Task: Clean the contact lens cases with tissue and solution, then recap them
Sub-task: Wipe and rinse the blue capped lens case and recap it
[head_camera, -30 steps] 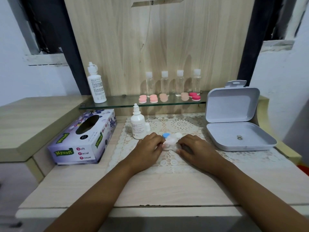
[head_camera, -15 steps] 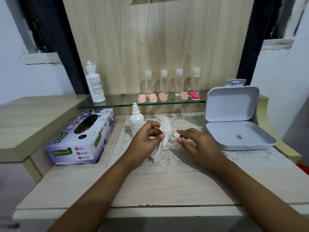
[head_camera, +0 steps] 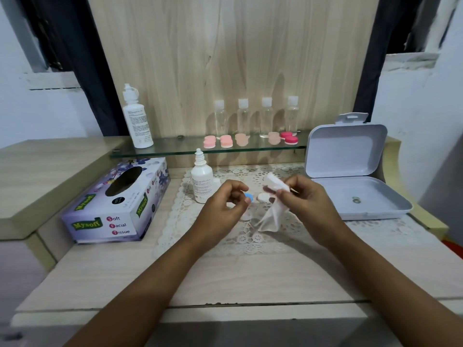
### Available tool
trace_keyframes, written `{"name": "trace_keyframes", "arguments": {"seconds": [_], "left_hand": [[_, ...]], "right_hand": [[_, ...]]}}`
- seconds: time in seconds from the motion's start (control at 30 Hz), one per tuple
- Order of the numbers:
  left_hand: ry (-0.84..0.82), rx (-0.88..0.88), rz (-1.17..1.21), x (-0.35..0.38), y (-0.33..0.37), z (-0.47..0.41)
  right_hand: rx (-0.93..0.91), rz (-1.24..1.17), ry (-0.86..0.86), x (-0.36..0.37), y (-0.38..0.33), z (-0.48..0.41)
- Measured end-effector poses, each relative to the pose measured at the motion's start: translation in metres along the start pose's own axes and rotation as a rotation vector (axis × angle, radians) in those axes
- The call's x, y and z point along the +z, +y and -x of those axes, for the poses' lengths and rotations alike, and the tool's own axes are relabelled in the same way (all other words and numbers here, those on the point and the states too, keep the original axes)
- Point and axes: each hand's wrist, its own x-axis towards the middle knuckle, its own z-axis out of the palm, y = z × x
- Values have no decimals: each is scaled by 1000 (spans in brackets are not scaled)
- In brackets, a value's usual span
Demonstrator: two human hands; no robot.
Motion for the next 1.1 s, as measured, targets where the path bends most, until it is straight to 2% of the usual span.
{"name": "trace_keyframes", "arguments": {"seconds": [0.07, 0.13, 0.2, 0.33, 0.57, 0.8, 1.1], "left_hand": [[35, 15, -170, -2, -3, 0], [20, 17, -342, -4, -9, -1], [-50, -7, -494, -5, -15, -3], [-160, -73, -675, -3, -17, -5], [-165, -10, -695, -3, -18, -5], [-189, 33, -694, -4, -18, -5], [-195, 84, -716, -6, -18, -5]], "right_hand": [[8, 43, 81, -3, -2, 0], [-26, 316, 131, -5, 1, -1], [-70, 573, 131, -4, 5, -1], [-251, 883, 63, -1, 17, -3], [-246, 1022, -216, 5, 22, -1], [-221, 1195, -273, -2, 26, 1], [-331, 1372, -213, 4, 23, 5]]}}
